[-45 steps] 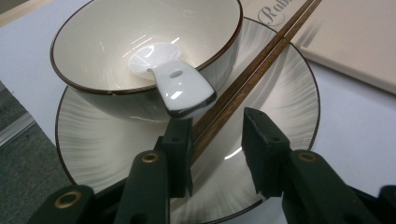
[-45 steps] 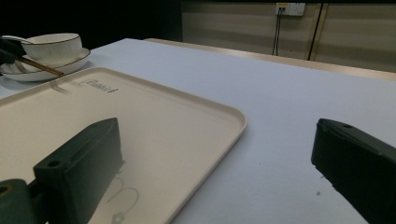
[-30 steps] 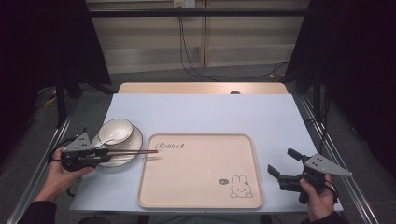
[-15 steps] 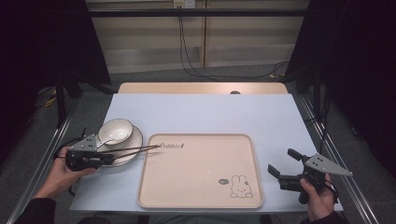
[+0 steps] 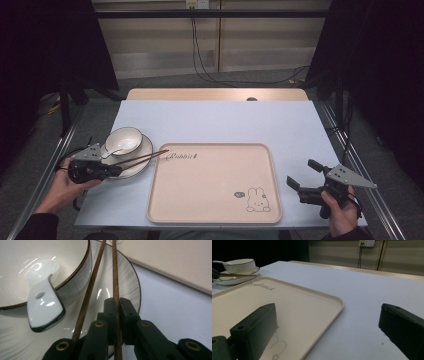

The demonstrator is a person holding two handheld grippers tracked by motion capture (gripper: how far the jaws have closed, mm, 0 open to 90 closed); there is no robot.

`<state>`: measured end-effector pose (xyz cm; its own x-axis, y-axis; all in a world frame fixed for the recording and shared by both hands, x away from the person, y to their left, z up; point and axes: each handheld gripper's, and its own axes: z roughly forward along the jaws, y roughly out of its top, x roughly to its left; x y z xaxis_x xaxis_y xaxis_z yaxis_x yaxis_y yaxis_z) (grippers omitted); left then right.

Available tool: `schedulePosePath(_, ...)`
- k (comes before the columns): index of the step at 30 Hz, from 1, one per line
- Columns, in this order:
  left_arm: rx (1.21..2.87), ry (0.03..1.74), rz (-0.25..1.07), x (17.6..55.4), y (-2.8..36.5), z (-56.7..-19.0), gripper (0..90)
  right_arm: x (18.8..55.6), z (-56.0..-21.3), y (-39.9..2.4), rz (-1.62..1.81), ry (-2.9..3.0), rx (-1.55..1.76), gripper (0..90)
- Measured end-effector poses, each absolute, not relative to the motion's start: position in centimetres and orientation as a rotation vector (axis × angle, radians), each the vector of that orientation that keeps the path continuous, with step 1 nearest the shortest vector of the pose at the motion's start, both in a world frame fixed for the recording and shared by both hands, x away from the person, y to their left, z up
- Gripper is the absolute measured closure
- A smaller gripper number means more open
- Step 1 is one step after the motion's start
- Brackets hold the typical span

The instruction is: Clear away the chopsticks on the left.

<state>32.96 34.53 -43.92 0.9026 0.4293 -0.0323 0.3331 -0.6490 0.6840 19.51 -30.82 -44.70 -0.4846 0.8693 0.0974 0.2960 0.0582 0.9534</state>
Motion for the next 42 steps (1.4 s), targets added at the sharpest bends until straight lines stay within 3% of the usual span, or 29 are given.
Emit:
schedulePosePath(18, 2.221, 0.639, 0.068, 31.0, 32.6, -42.3, 84.7, 19.5, -44.6, -30.8, 1.443, 1.815, 1.148, 1.7)
schedulePosePath(25, 2.179, 0.747, 0.076, 30.1, 31.6, -42.1, 84.7, 19.5, -44.6, -30.8, 1.443, 1.816, 1.149, 1.7)
schedulePosePath(42, 2.172, 0.762, 0.082, 28.0, 27.2, -41.1, 84.6, 19.6, -44.6, -30.7, 1.449, 1.823, 1.146, 1.7)
